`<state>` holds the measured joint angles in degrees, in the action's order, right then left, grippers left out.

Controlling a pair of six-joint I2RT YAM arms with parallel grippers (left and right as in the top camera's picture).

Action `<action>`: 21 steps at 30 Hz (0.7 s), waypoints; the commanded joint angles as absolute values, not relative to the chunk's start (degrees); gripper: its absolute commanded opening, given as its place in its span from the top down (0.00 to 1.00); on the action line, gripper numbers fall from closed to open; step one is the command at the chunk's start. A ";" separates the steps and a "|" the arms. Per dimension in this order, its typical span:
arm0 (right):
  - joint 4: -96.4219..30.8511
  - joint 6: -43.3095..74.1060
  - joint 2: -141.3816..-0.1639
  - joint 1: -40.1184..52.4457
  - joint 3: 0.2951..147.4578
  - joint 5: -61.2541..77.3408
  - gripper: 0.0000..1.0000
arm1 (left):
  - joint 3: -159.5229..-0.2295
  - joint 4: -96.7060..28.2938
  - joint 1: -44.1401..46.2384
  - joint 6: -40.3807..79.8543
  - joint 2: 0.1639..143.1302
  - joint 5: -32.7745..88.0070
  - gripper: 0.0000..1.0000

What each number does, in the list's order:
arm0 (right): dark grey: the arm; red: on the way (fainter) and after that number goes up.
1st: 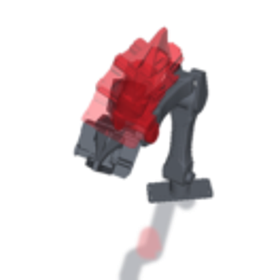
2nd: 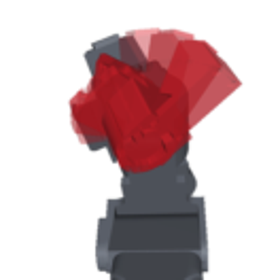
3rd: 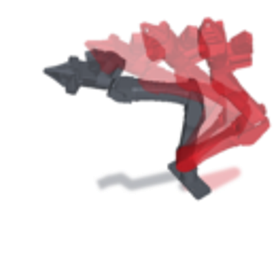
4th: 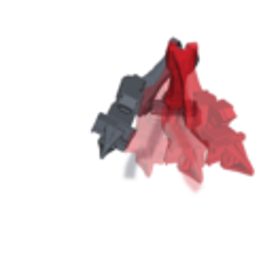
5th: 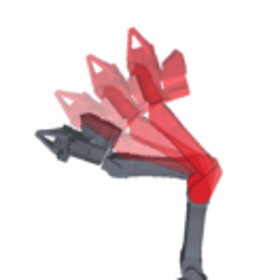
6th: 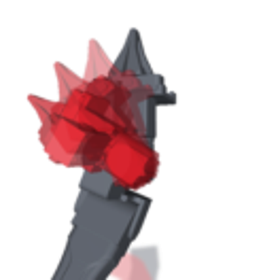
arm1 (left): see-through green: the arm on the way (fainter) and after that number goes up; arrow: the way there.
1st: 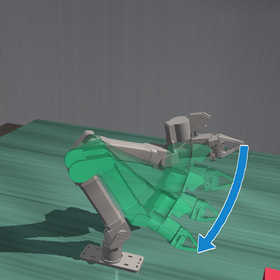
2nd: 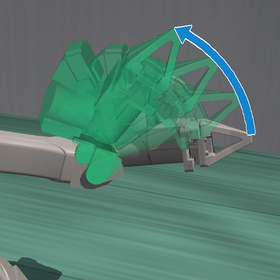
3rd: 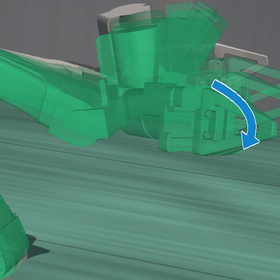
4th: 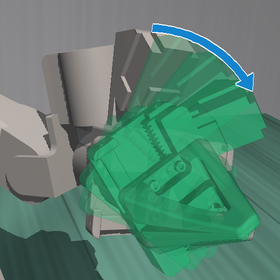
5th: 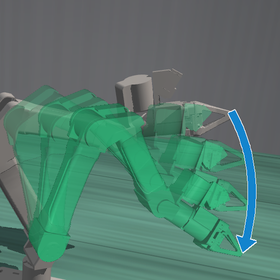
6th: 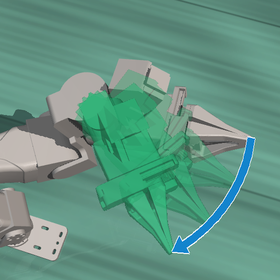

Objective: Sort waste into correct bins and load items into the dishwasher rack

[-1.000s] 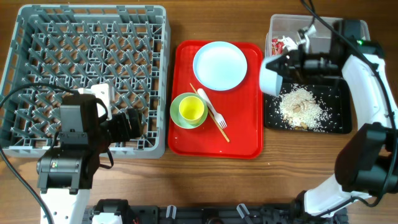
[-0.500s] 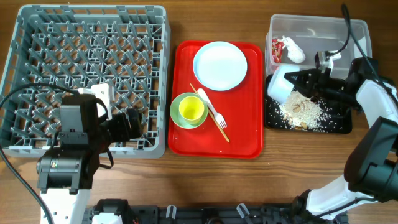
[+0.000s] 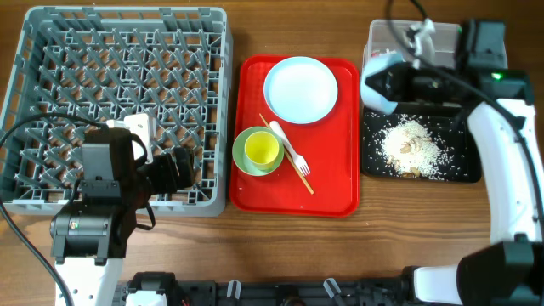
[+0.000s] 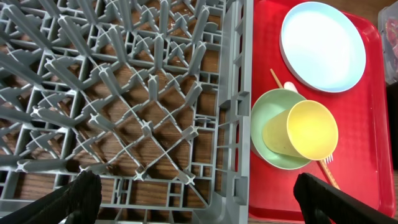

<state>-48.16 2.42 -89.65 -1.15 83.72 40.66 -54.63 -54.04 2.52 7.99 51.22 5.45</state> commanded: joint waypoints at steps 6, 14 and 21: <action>-35.57 -4.84 -95.24 21.56 85.86 8.73 0.96 | -55.72 -53.84 2.72 8.12 51.40 5.98 0.00; -33.10 -4.05 -112.53 28.53 85.86 8.93 0.96 | -55.72 -53.87 2.72 8.12 51.40 6.00 0.00; -32.86 -2.37 -116.60 28.53 85.78 8.99 0.85 | -55.72 -53.89 2.72 8.12 51.40 6.00 0.00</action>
